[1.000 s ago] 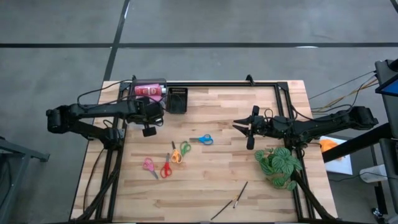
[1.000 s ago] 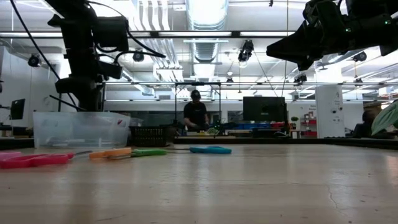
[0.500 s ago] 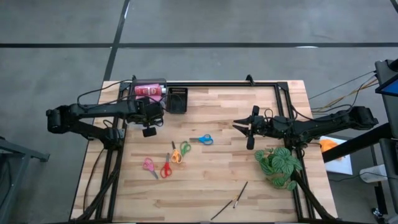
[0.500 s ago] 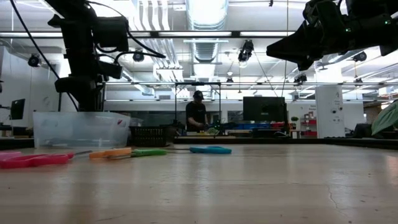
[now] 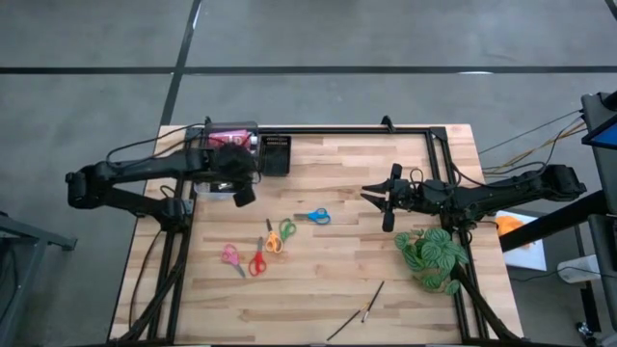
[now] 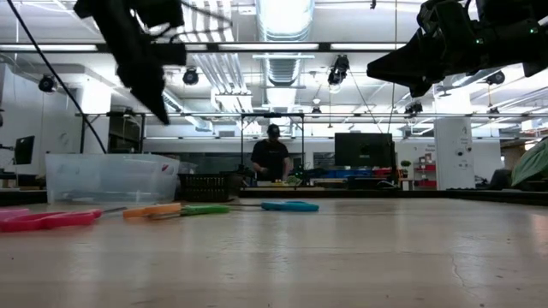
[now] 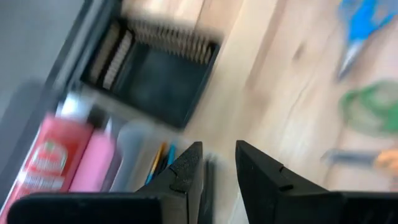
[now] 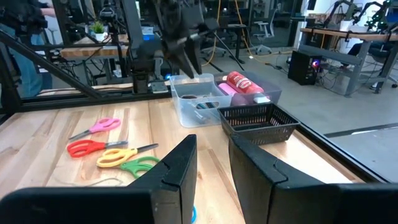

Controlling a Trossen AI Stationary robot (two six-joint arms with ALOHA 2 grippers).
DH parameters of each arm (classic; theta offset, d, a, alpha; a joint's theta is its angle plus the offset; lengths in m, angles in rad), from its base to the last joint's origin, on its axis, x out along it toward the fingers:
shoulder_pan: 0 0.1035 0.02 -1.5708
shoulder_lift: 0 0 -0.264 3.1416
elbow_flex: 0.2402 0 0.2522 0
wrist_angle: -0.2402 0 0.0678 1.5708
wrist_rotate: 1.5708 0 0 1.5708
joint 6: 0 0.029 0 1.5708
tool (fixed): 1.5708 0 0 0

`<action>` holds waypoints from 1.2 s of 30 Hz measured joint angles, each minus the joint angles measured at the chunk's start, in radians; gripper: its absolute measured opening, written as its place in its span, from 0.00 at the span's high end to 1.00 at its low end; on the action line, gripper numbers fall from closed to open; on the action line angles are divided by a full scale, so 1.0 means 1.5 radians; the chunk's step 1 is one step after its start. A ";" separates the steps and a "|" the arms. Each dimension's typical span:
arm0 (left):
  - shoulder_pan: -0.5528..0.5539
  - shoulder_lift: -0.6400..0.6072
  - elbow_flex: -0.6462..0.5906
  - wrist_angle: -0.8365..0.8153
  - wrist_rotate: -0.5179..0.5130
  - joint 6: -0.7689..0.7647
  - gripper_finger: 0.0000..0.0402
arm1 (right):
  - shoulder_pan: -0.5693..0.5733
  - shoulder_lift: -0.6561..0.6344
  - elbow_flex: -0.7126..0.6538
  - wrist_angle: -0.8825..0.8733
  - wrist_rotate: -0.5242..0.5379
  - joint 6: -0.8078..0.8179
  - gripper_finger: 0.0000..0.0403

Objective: Pick & Place Paint Supplies
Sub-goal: Put the black paint brush into the transparent bin

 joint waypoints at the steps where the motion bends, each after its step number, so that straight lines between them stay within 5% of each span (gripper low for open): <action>1: -0.005 -0.010 -0.001 0.026 0.010 0.001 0.75 | 0.000 0.000 0.000 0.000 0.000 0.000 0.78; 15: -0.129 -0.155 -0.149 0.478 0.083 0.034 0.75 | 0.000 0.000 0.000 0.000 0.000 0.000 0.78; 22: -0.244 -0.226 -0.235 0.584 0.084 0.047 0.75 | 0.000 0.000 0.000 0.000 0.000 0.000 0.78; 30: -0.359 -0.301 -0.329 0.681 -0.061 0.086 0.75 | 0.000 0.000 0.000 0.000 0.000 0.000 0.78; 36: -0.367 -0.331 -0.353 0.684 -0.070 0.118 0.75 | 0.000 0.000 0.000 0.000 0.000 0.000 0.78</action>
